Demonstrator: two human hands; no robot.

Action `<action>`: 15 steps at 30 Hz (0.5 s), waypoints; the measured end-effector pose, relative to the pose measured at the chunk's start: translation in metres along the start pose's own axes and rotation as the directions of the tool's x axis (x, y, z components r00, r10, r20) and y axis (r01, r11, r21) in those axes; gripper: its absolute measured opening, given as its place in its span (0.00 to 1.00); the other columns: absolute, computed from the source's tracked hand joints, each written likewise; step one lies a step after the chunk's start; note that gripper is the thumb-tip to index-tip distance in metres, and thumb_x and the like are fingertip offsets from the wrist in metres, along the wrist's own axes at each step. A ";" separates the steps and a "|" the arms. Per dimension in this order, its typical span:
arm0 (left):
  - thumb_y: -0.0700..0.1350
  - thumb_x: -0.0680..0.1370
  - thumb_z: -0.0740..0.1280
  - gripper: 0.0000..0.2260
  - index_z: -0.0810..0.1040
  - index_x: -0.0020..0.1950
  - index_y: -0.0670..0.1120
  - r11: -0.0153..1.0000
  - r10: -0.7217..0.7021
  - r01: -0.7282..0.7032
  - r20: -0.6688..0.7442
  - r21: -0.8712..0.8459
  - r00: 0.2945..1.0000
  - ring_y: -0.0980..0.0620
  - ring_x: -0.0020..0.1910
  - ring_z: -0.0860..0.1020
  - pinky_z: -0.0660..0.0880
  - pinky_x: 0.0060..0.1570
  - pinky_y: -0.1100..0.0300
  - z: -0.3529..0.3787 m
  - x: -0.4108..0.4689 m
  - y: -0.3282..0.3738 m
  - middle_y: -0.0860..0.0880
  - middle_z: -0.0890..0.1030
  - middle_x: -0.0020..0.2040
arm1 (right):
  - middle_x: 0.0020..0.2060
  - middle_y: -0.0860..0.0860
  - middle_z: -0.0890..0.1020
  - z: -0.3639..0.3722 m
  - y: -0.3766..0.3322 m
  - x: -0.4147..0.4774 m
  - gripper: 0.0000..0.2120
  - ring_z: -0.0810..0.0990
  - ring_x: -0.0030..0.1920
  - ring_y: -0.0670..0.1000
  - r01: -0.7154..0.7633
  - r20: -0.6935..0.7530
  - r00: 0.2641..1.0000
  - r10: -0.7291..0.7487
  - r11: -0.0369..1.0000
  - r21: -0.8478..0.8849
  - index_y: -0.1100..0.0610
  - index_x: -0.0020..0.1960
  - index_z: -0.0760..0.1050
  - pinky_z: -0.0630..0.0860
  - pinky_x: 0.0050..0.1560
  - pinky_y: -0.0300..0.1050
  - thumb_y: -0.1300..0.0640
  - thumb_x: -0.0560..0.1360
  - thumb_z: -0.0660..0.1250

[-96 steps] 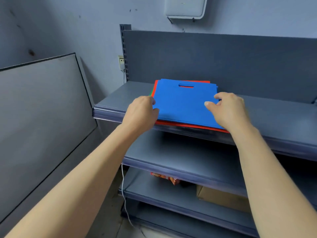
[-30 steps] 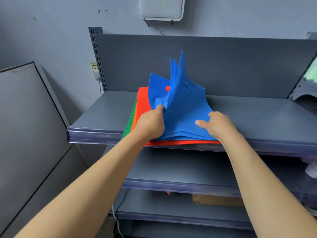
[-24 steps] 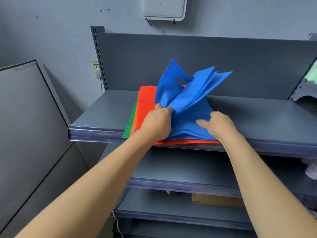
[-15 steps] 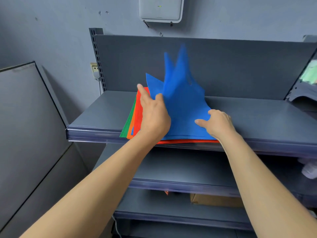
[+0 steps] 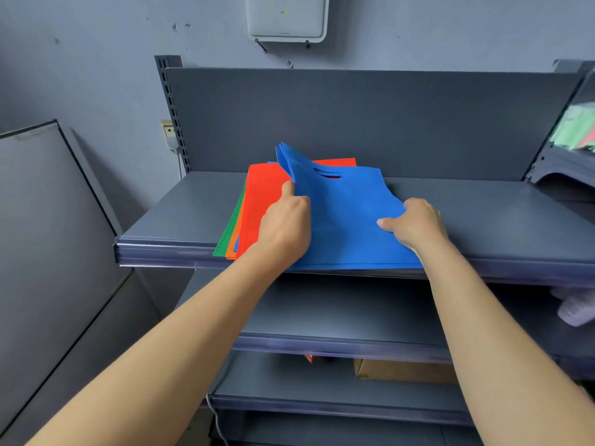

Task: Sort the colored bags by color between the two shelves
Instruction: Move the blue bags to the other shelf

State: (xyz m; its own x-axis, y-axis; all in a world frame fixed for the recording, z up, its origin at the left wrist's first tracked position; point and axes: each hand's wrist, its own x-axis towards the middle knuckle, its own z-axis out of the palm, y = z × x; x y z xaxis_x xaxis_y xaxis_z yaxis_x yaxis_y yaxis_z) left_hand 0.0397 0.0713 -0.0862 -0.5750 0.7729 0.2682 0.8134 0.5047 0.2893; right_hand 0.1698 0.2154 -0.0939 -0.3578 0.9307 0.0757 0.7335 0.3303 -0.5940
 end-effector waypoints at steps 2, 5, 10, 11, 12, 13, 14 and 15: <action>0.28 0.72 0.57 0.18 0.74 0.59 0.36 1.000 0.017 -0.016 -0.019 0.016 1.000 0.37 0.47 0.76 0.75 0.47 0.43 0.000 0.000 0.001 0.42 0.63 0.66 | 0.63 0.57 0.74 -0.004 0.001 0.002 0.22 0.75 0.58 0.58 0.022 -0.036 0.999 -0.020 0.999 0.050 0.63 0.66 0.68 0.73 0.51 0.49 0.58 0.74 0.68; 0.27 0.71 0.58 0.19 0.74 0.59 0.36 1.000 0.003 -0.005 -0.087 -0.023 0.996 0.40 0.46 0.75 0.74 0.49 0.43 -0.001 0.004 -0.002 0.41 0.66 0.62 | 0.68 0.54 0.71 -0.016 0.003 0.004 0.27 0.75 0.60 0.54 0.041 0.031 0.998 -0.050 0.968 0.249 0.58 0.71 0.67 0.69 0.52 0.43 0.63 0.73 0.69; 0.27 0.70 0.58 0.19 0.74 0.59 0.37 0.998 0.010 -0.023 -0.207 -0.059 0.978 0.37 0.46 0.74 0.74 0.43 0.44 -0.007 0.002 0.004 0.42 0.67 0.59 | 0.66 0.51 0.73 -0.043 -0.003 -0.004 0.18 0.76 0.48 0.48 0.233 -0.065 0.972 -0.224 0.912 0.338 0.56 0.64 0.75 0.69 0.38 0.32 0.63 0.75 0.67; 0.27 0.70 0.58 0.20 0.74 0.60 0.38 0.999 0.003 -0.014 -0.243 -0.045 0.970 0.37 0.45 0.74 0.74 0.40 0.46 -0.009 -0.001 0.007 0.43 0.66 0.61 | 0.66 0.50 0.73 -0.047 -0.006 -0.006 0.17 0.76 0.46 0.47 0.291 -0.110 0.957 -0.270 0.905 0.309 0.55 0.64 0.76 0.68 0.35 0.31 0.62 0.76 0.66; 0.27 0.70 0.58 0.21 0.73 0.61 0.40 1.000 -0.012 0.006 -0.275 -0.024 0.961 0.38 0.44 0.73 0.71 0.37 0.48 -0.012 -0.003 0.010 0.43 0.65 0.62 | 0.66 0.49 0.73 -0.050 -0.010 -0.009 0.17 0.76 0.44 0.48 0.339 -0.135 0.940 -0.313 0.898 0.281 0.55 0.64 0.76 0.68 0.35 0.33 0.61 0.76 0.65; 0.27 0.70 0.58 0.21 0.72 0.61 0.41 0.999 -0.034 0.036 -0.296 0.001 0.954 0.38 0.42 0.73 0.68 0.34 0.50 -0.015 -0.006 0.011 0.44 0.64 0.65 | 0.66 0.49 0.73 -0.052 -0.014 -0.011 0.17 0.76 0.44 0.48 0.376 -0.138 0.926 -0.351 0.891 0.255 0.54 0.65 0.75 0.70 0.38 0.35 0.60 0.77 0.65; 0.28 0.71 0.57 0.21 0.71 0.62 0.42 0.997 -0.060 0.070 -0.310 0.020 0.949 0.38 0.40 0.72 0.66 0.33 0.51 -0.018 -0.009 0.012 0.44 0.62 0.67 | 0.67 0.49 0.72 -0.052 -0.020 -0.014 0.18 0.76 0.46 0.48 0.408 -0.125 0.913 -0.388 0.885 0.224 0.54 0.67 0.73 0.71 0.42 0.38 0.59 0.77 0.64; 0.28 0.71 0.57 0.21 0.70 0.62 0.42 0.994 -0.091 0.107 -0.323 0.031 0.942 0.38 0.37 0.70 0.65 0.33 0.52 -0.021 -0.011 0.011 0.45 0.60 0.69 | 0.68 0.50 0.72 -0.051 -0.027 -0.018 0.20 0.76 0.50 0.50 0.447 -0.106 0.894 -0.435 0.877 0.174 0.54 0.68 0.71 0.71 0.47 0.40 0.59 0.77 0.63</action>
State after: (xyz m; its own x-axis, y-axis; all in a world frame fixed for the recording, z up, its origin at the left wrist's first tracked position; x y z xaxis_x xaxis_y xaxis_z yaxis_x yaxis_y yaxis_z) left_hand 0.0530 0.0600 -0.0664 -0.6446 0.5580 0.5226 0.7494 0.5963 0.2877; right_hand 0.1854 0.1974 -0.0385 -0.5774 0.7056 0.4108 0.3830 0.6784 -0.6269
